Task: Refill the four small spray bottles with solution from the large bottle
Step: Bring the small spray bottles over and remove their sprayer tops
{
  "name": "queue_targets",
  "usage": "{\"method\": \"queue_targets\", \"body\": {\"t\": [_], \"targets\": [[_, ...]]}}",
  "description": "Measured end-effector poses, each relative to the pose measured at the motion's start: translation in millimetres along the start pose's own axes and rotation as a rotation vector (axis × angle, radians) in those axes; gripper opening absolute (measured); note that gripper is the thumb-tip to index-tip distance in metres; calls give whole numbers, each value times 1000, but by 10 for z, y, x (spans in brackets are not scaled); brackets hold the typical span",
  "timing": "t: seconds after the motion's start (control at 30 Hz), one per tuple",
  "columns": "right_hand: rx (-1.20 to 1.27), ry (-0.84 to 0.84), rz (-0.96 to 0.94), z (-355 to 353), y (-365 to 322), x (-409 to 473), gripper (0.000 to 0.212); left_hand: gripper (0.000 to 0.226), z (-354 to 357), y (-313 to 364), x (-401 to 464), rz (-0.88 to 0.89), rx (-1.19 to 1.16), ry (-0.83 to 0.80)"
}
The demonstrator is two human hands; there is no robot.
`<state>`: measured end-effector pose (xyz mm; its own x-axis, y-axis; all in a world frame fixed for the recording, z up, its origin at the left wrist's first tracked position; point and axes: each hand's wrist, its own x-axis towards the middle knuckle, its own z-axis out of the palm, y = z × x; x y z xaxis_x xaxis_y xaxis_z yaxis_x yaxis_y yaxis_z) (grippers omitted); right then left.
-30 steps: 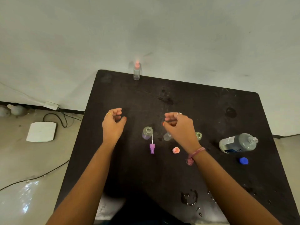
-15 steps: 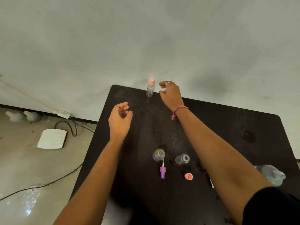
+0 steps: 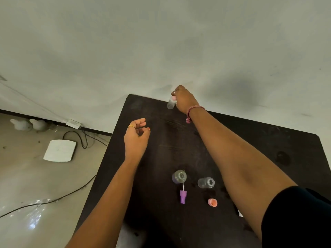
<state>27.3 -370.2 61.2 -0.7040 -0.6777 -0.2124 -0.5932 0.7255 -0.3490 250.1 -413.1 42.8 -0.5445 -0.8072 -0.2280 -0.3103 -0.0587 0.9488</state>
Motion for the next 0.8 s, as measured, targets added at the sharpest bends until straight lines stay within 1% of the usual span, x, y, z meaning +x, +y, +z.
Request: {"method": "queue_targets", "body": {"t": [0.07,0.13,0.23,0.33,0.4,0.5,0.57,0.67,0.8], "targets": [[26,36,31,7,34,-18,37,31,10,-1,-19,4,-1,-3],[17,60,28,-13,65,-73,30,30,26,9,-45,7,-6,-10],[17,100,-45,-166,34,-233,28,31,46,49,-86,5,-2,-18],[35,79,-139,-455,-79,-473,28,35,63,125,-135,23,26,-51],[76,52,-194,-674,-173,-683,27,46,85,182,-167,41,45,-105],[183,21,-254,-994,-324,-1046,24,68,111,278,-240,97,47,-189],[253,21,-274,-1175,-406,-1276,21,73,124,357,-308,165,31,-212],[303,40,-294,-1350,-472,-1557,21,64,132,480,-443,261,5,-172],[276,89,-300,-1415,-507,-1765,22,53,94,593,-618,315,-3,-121]]}}
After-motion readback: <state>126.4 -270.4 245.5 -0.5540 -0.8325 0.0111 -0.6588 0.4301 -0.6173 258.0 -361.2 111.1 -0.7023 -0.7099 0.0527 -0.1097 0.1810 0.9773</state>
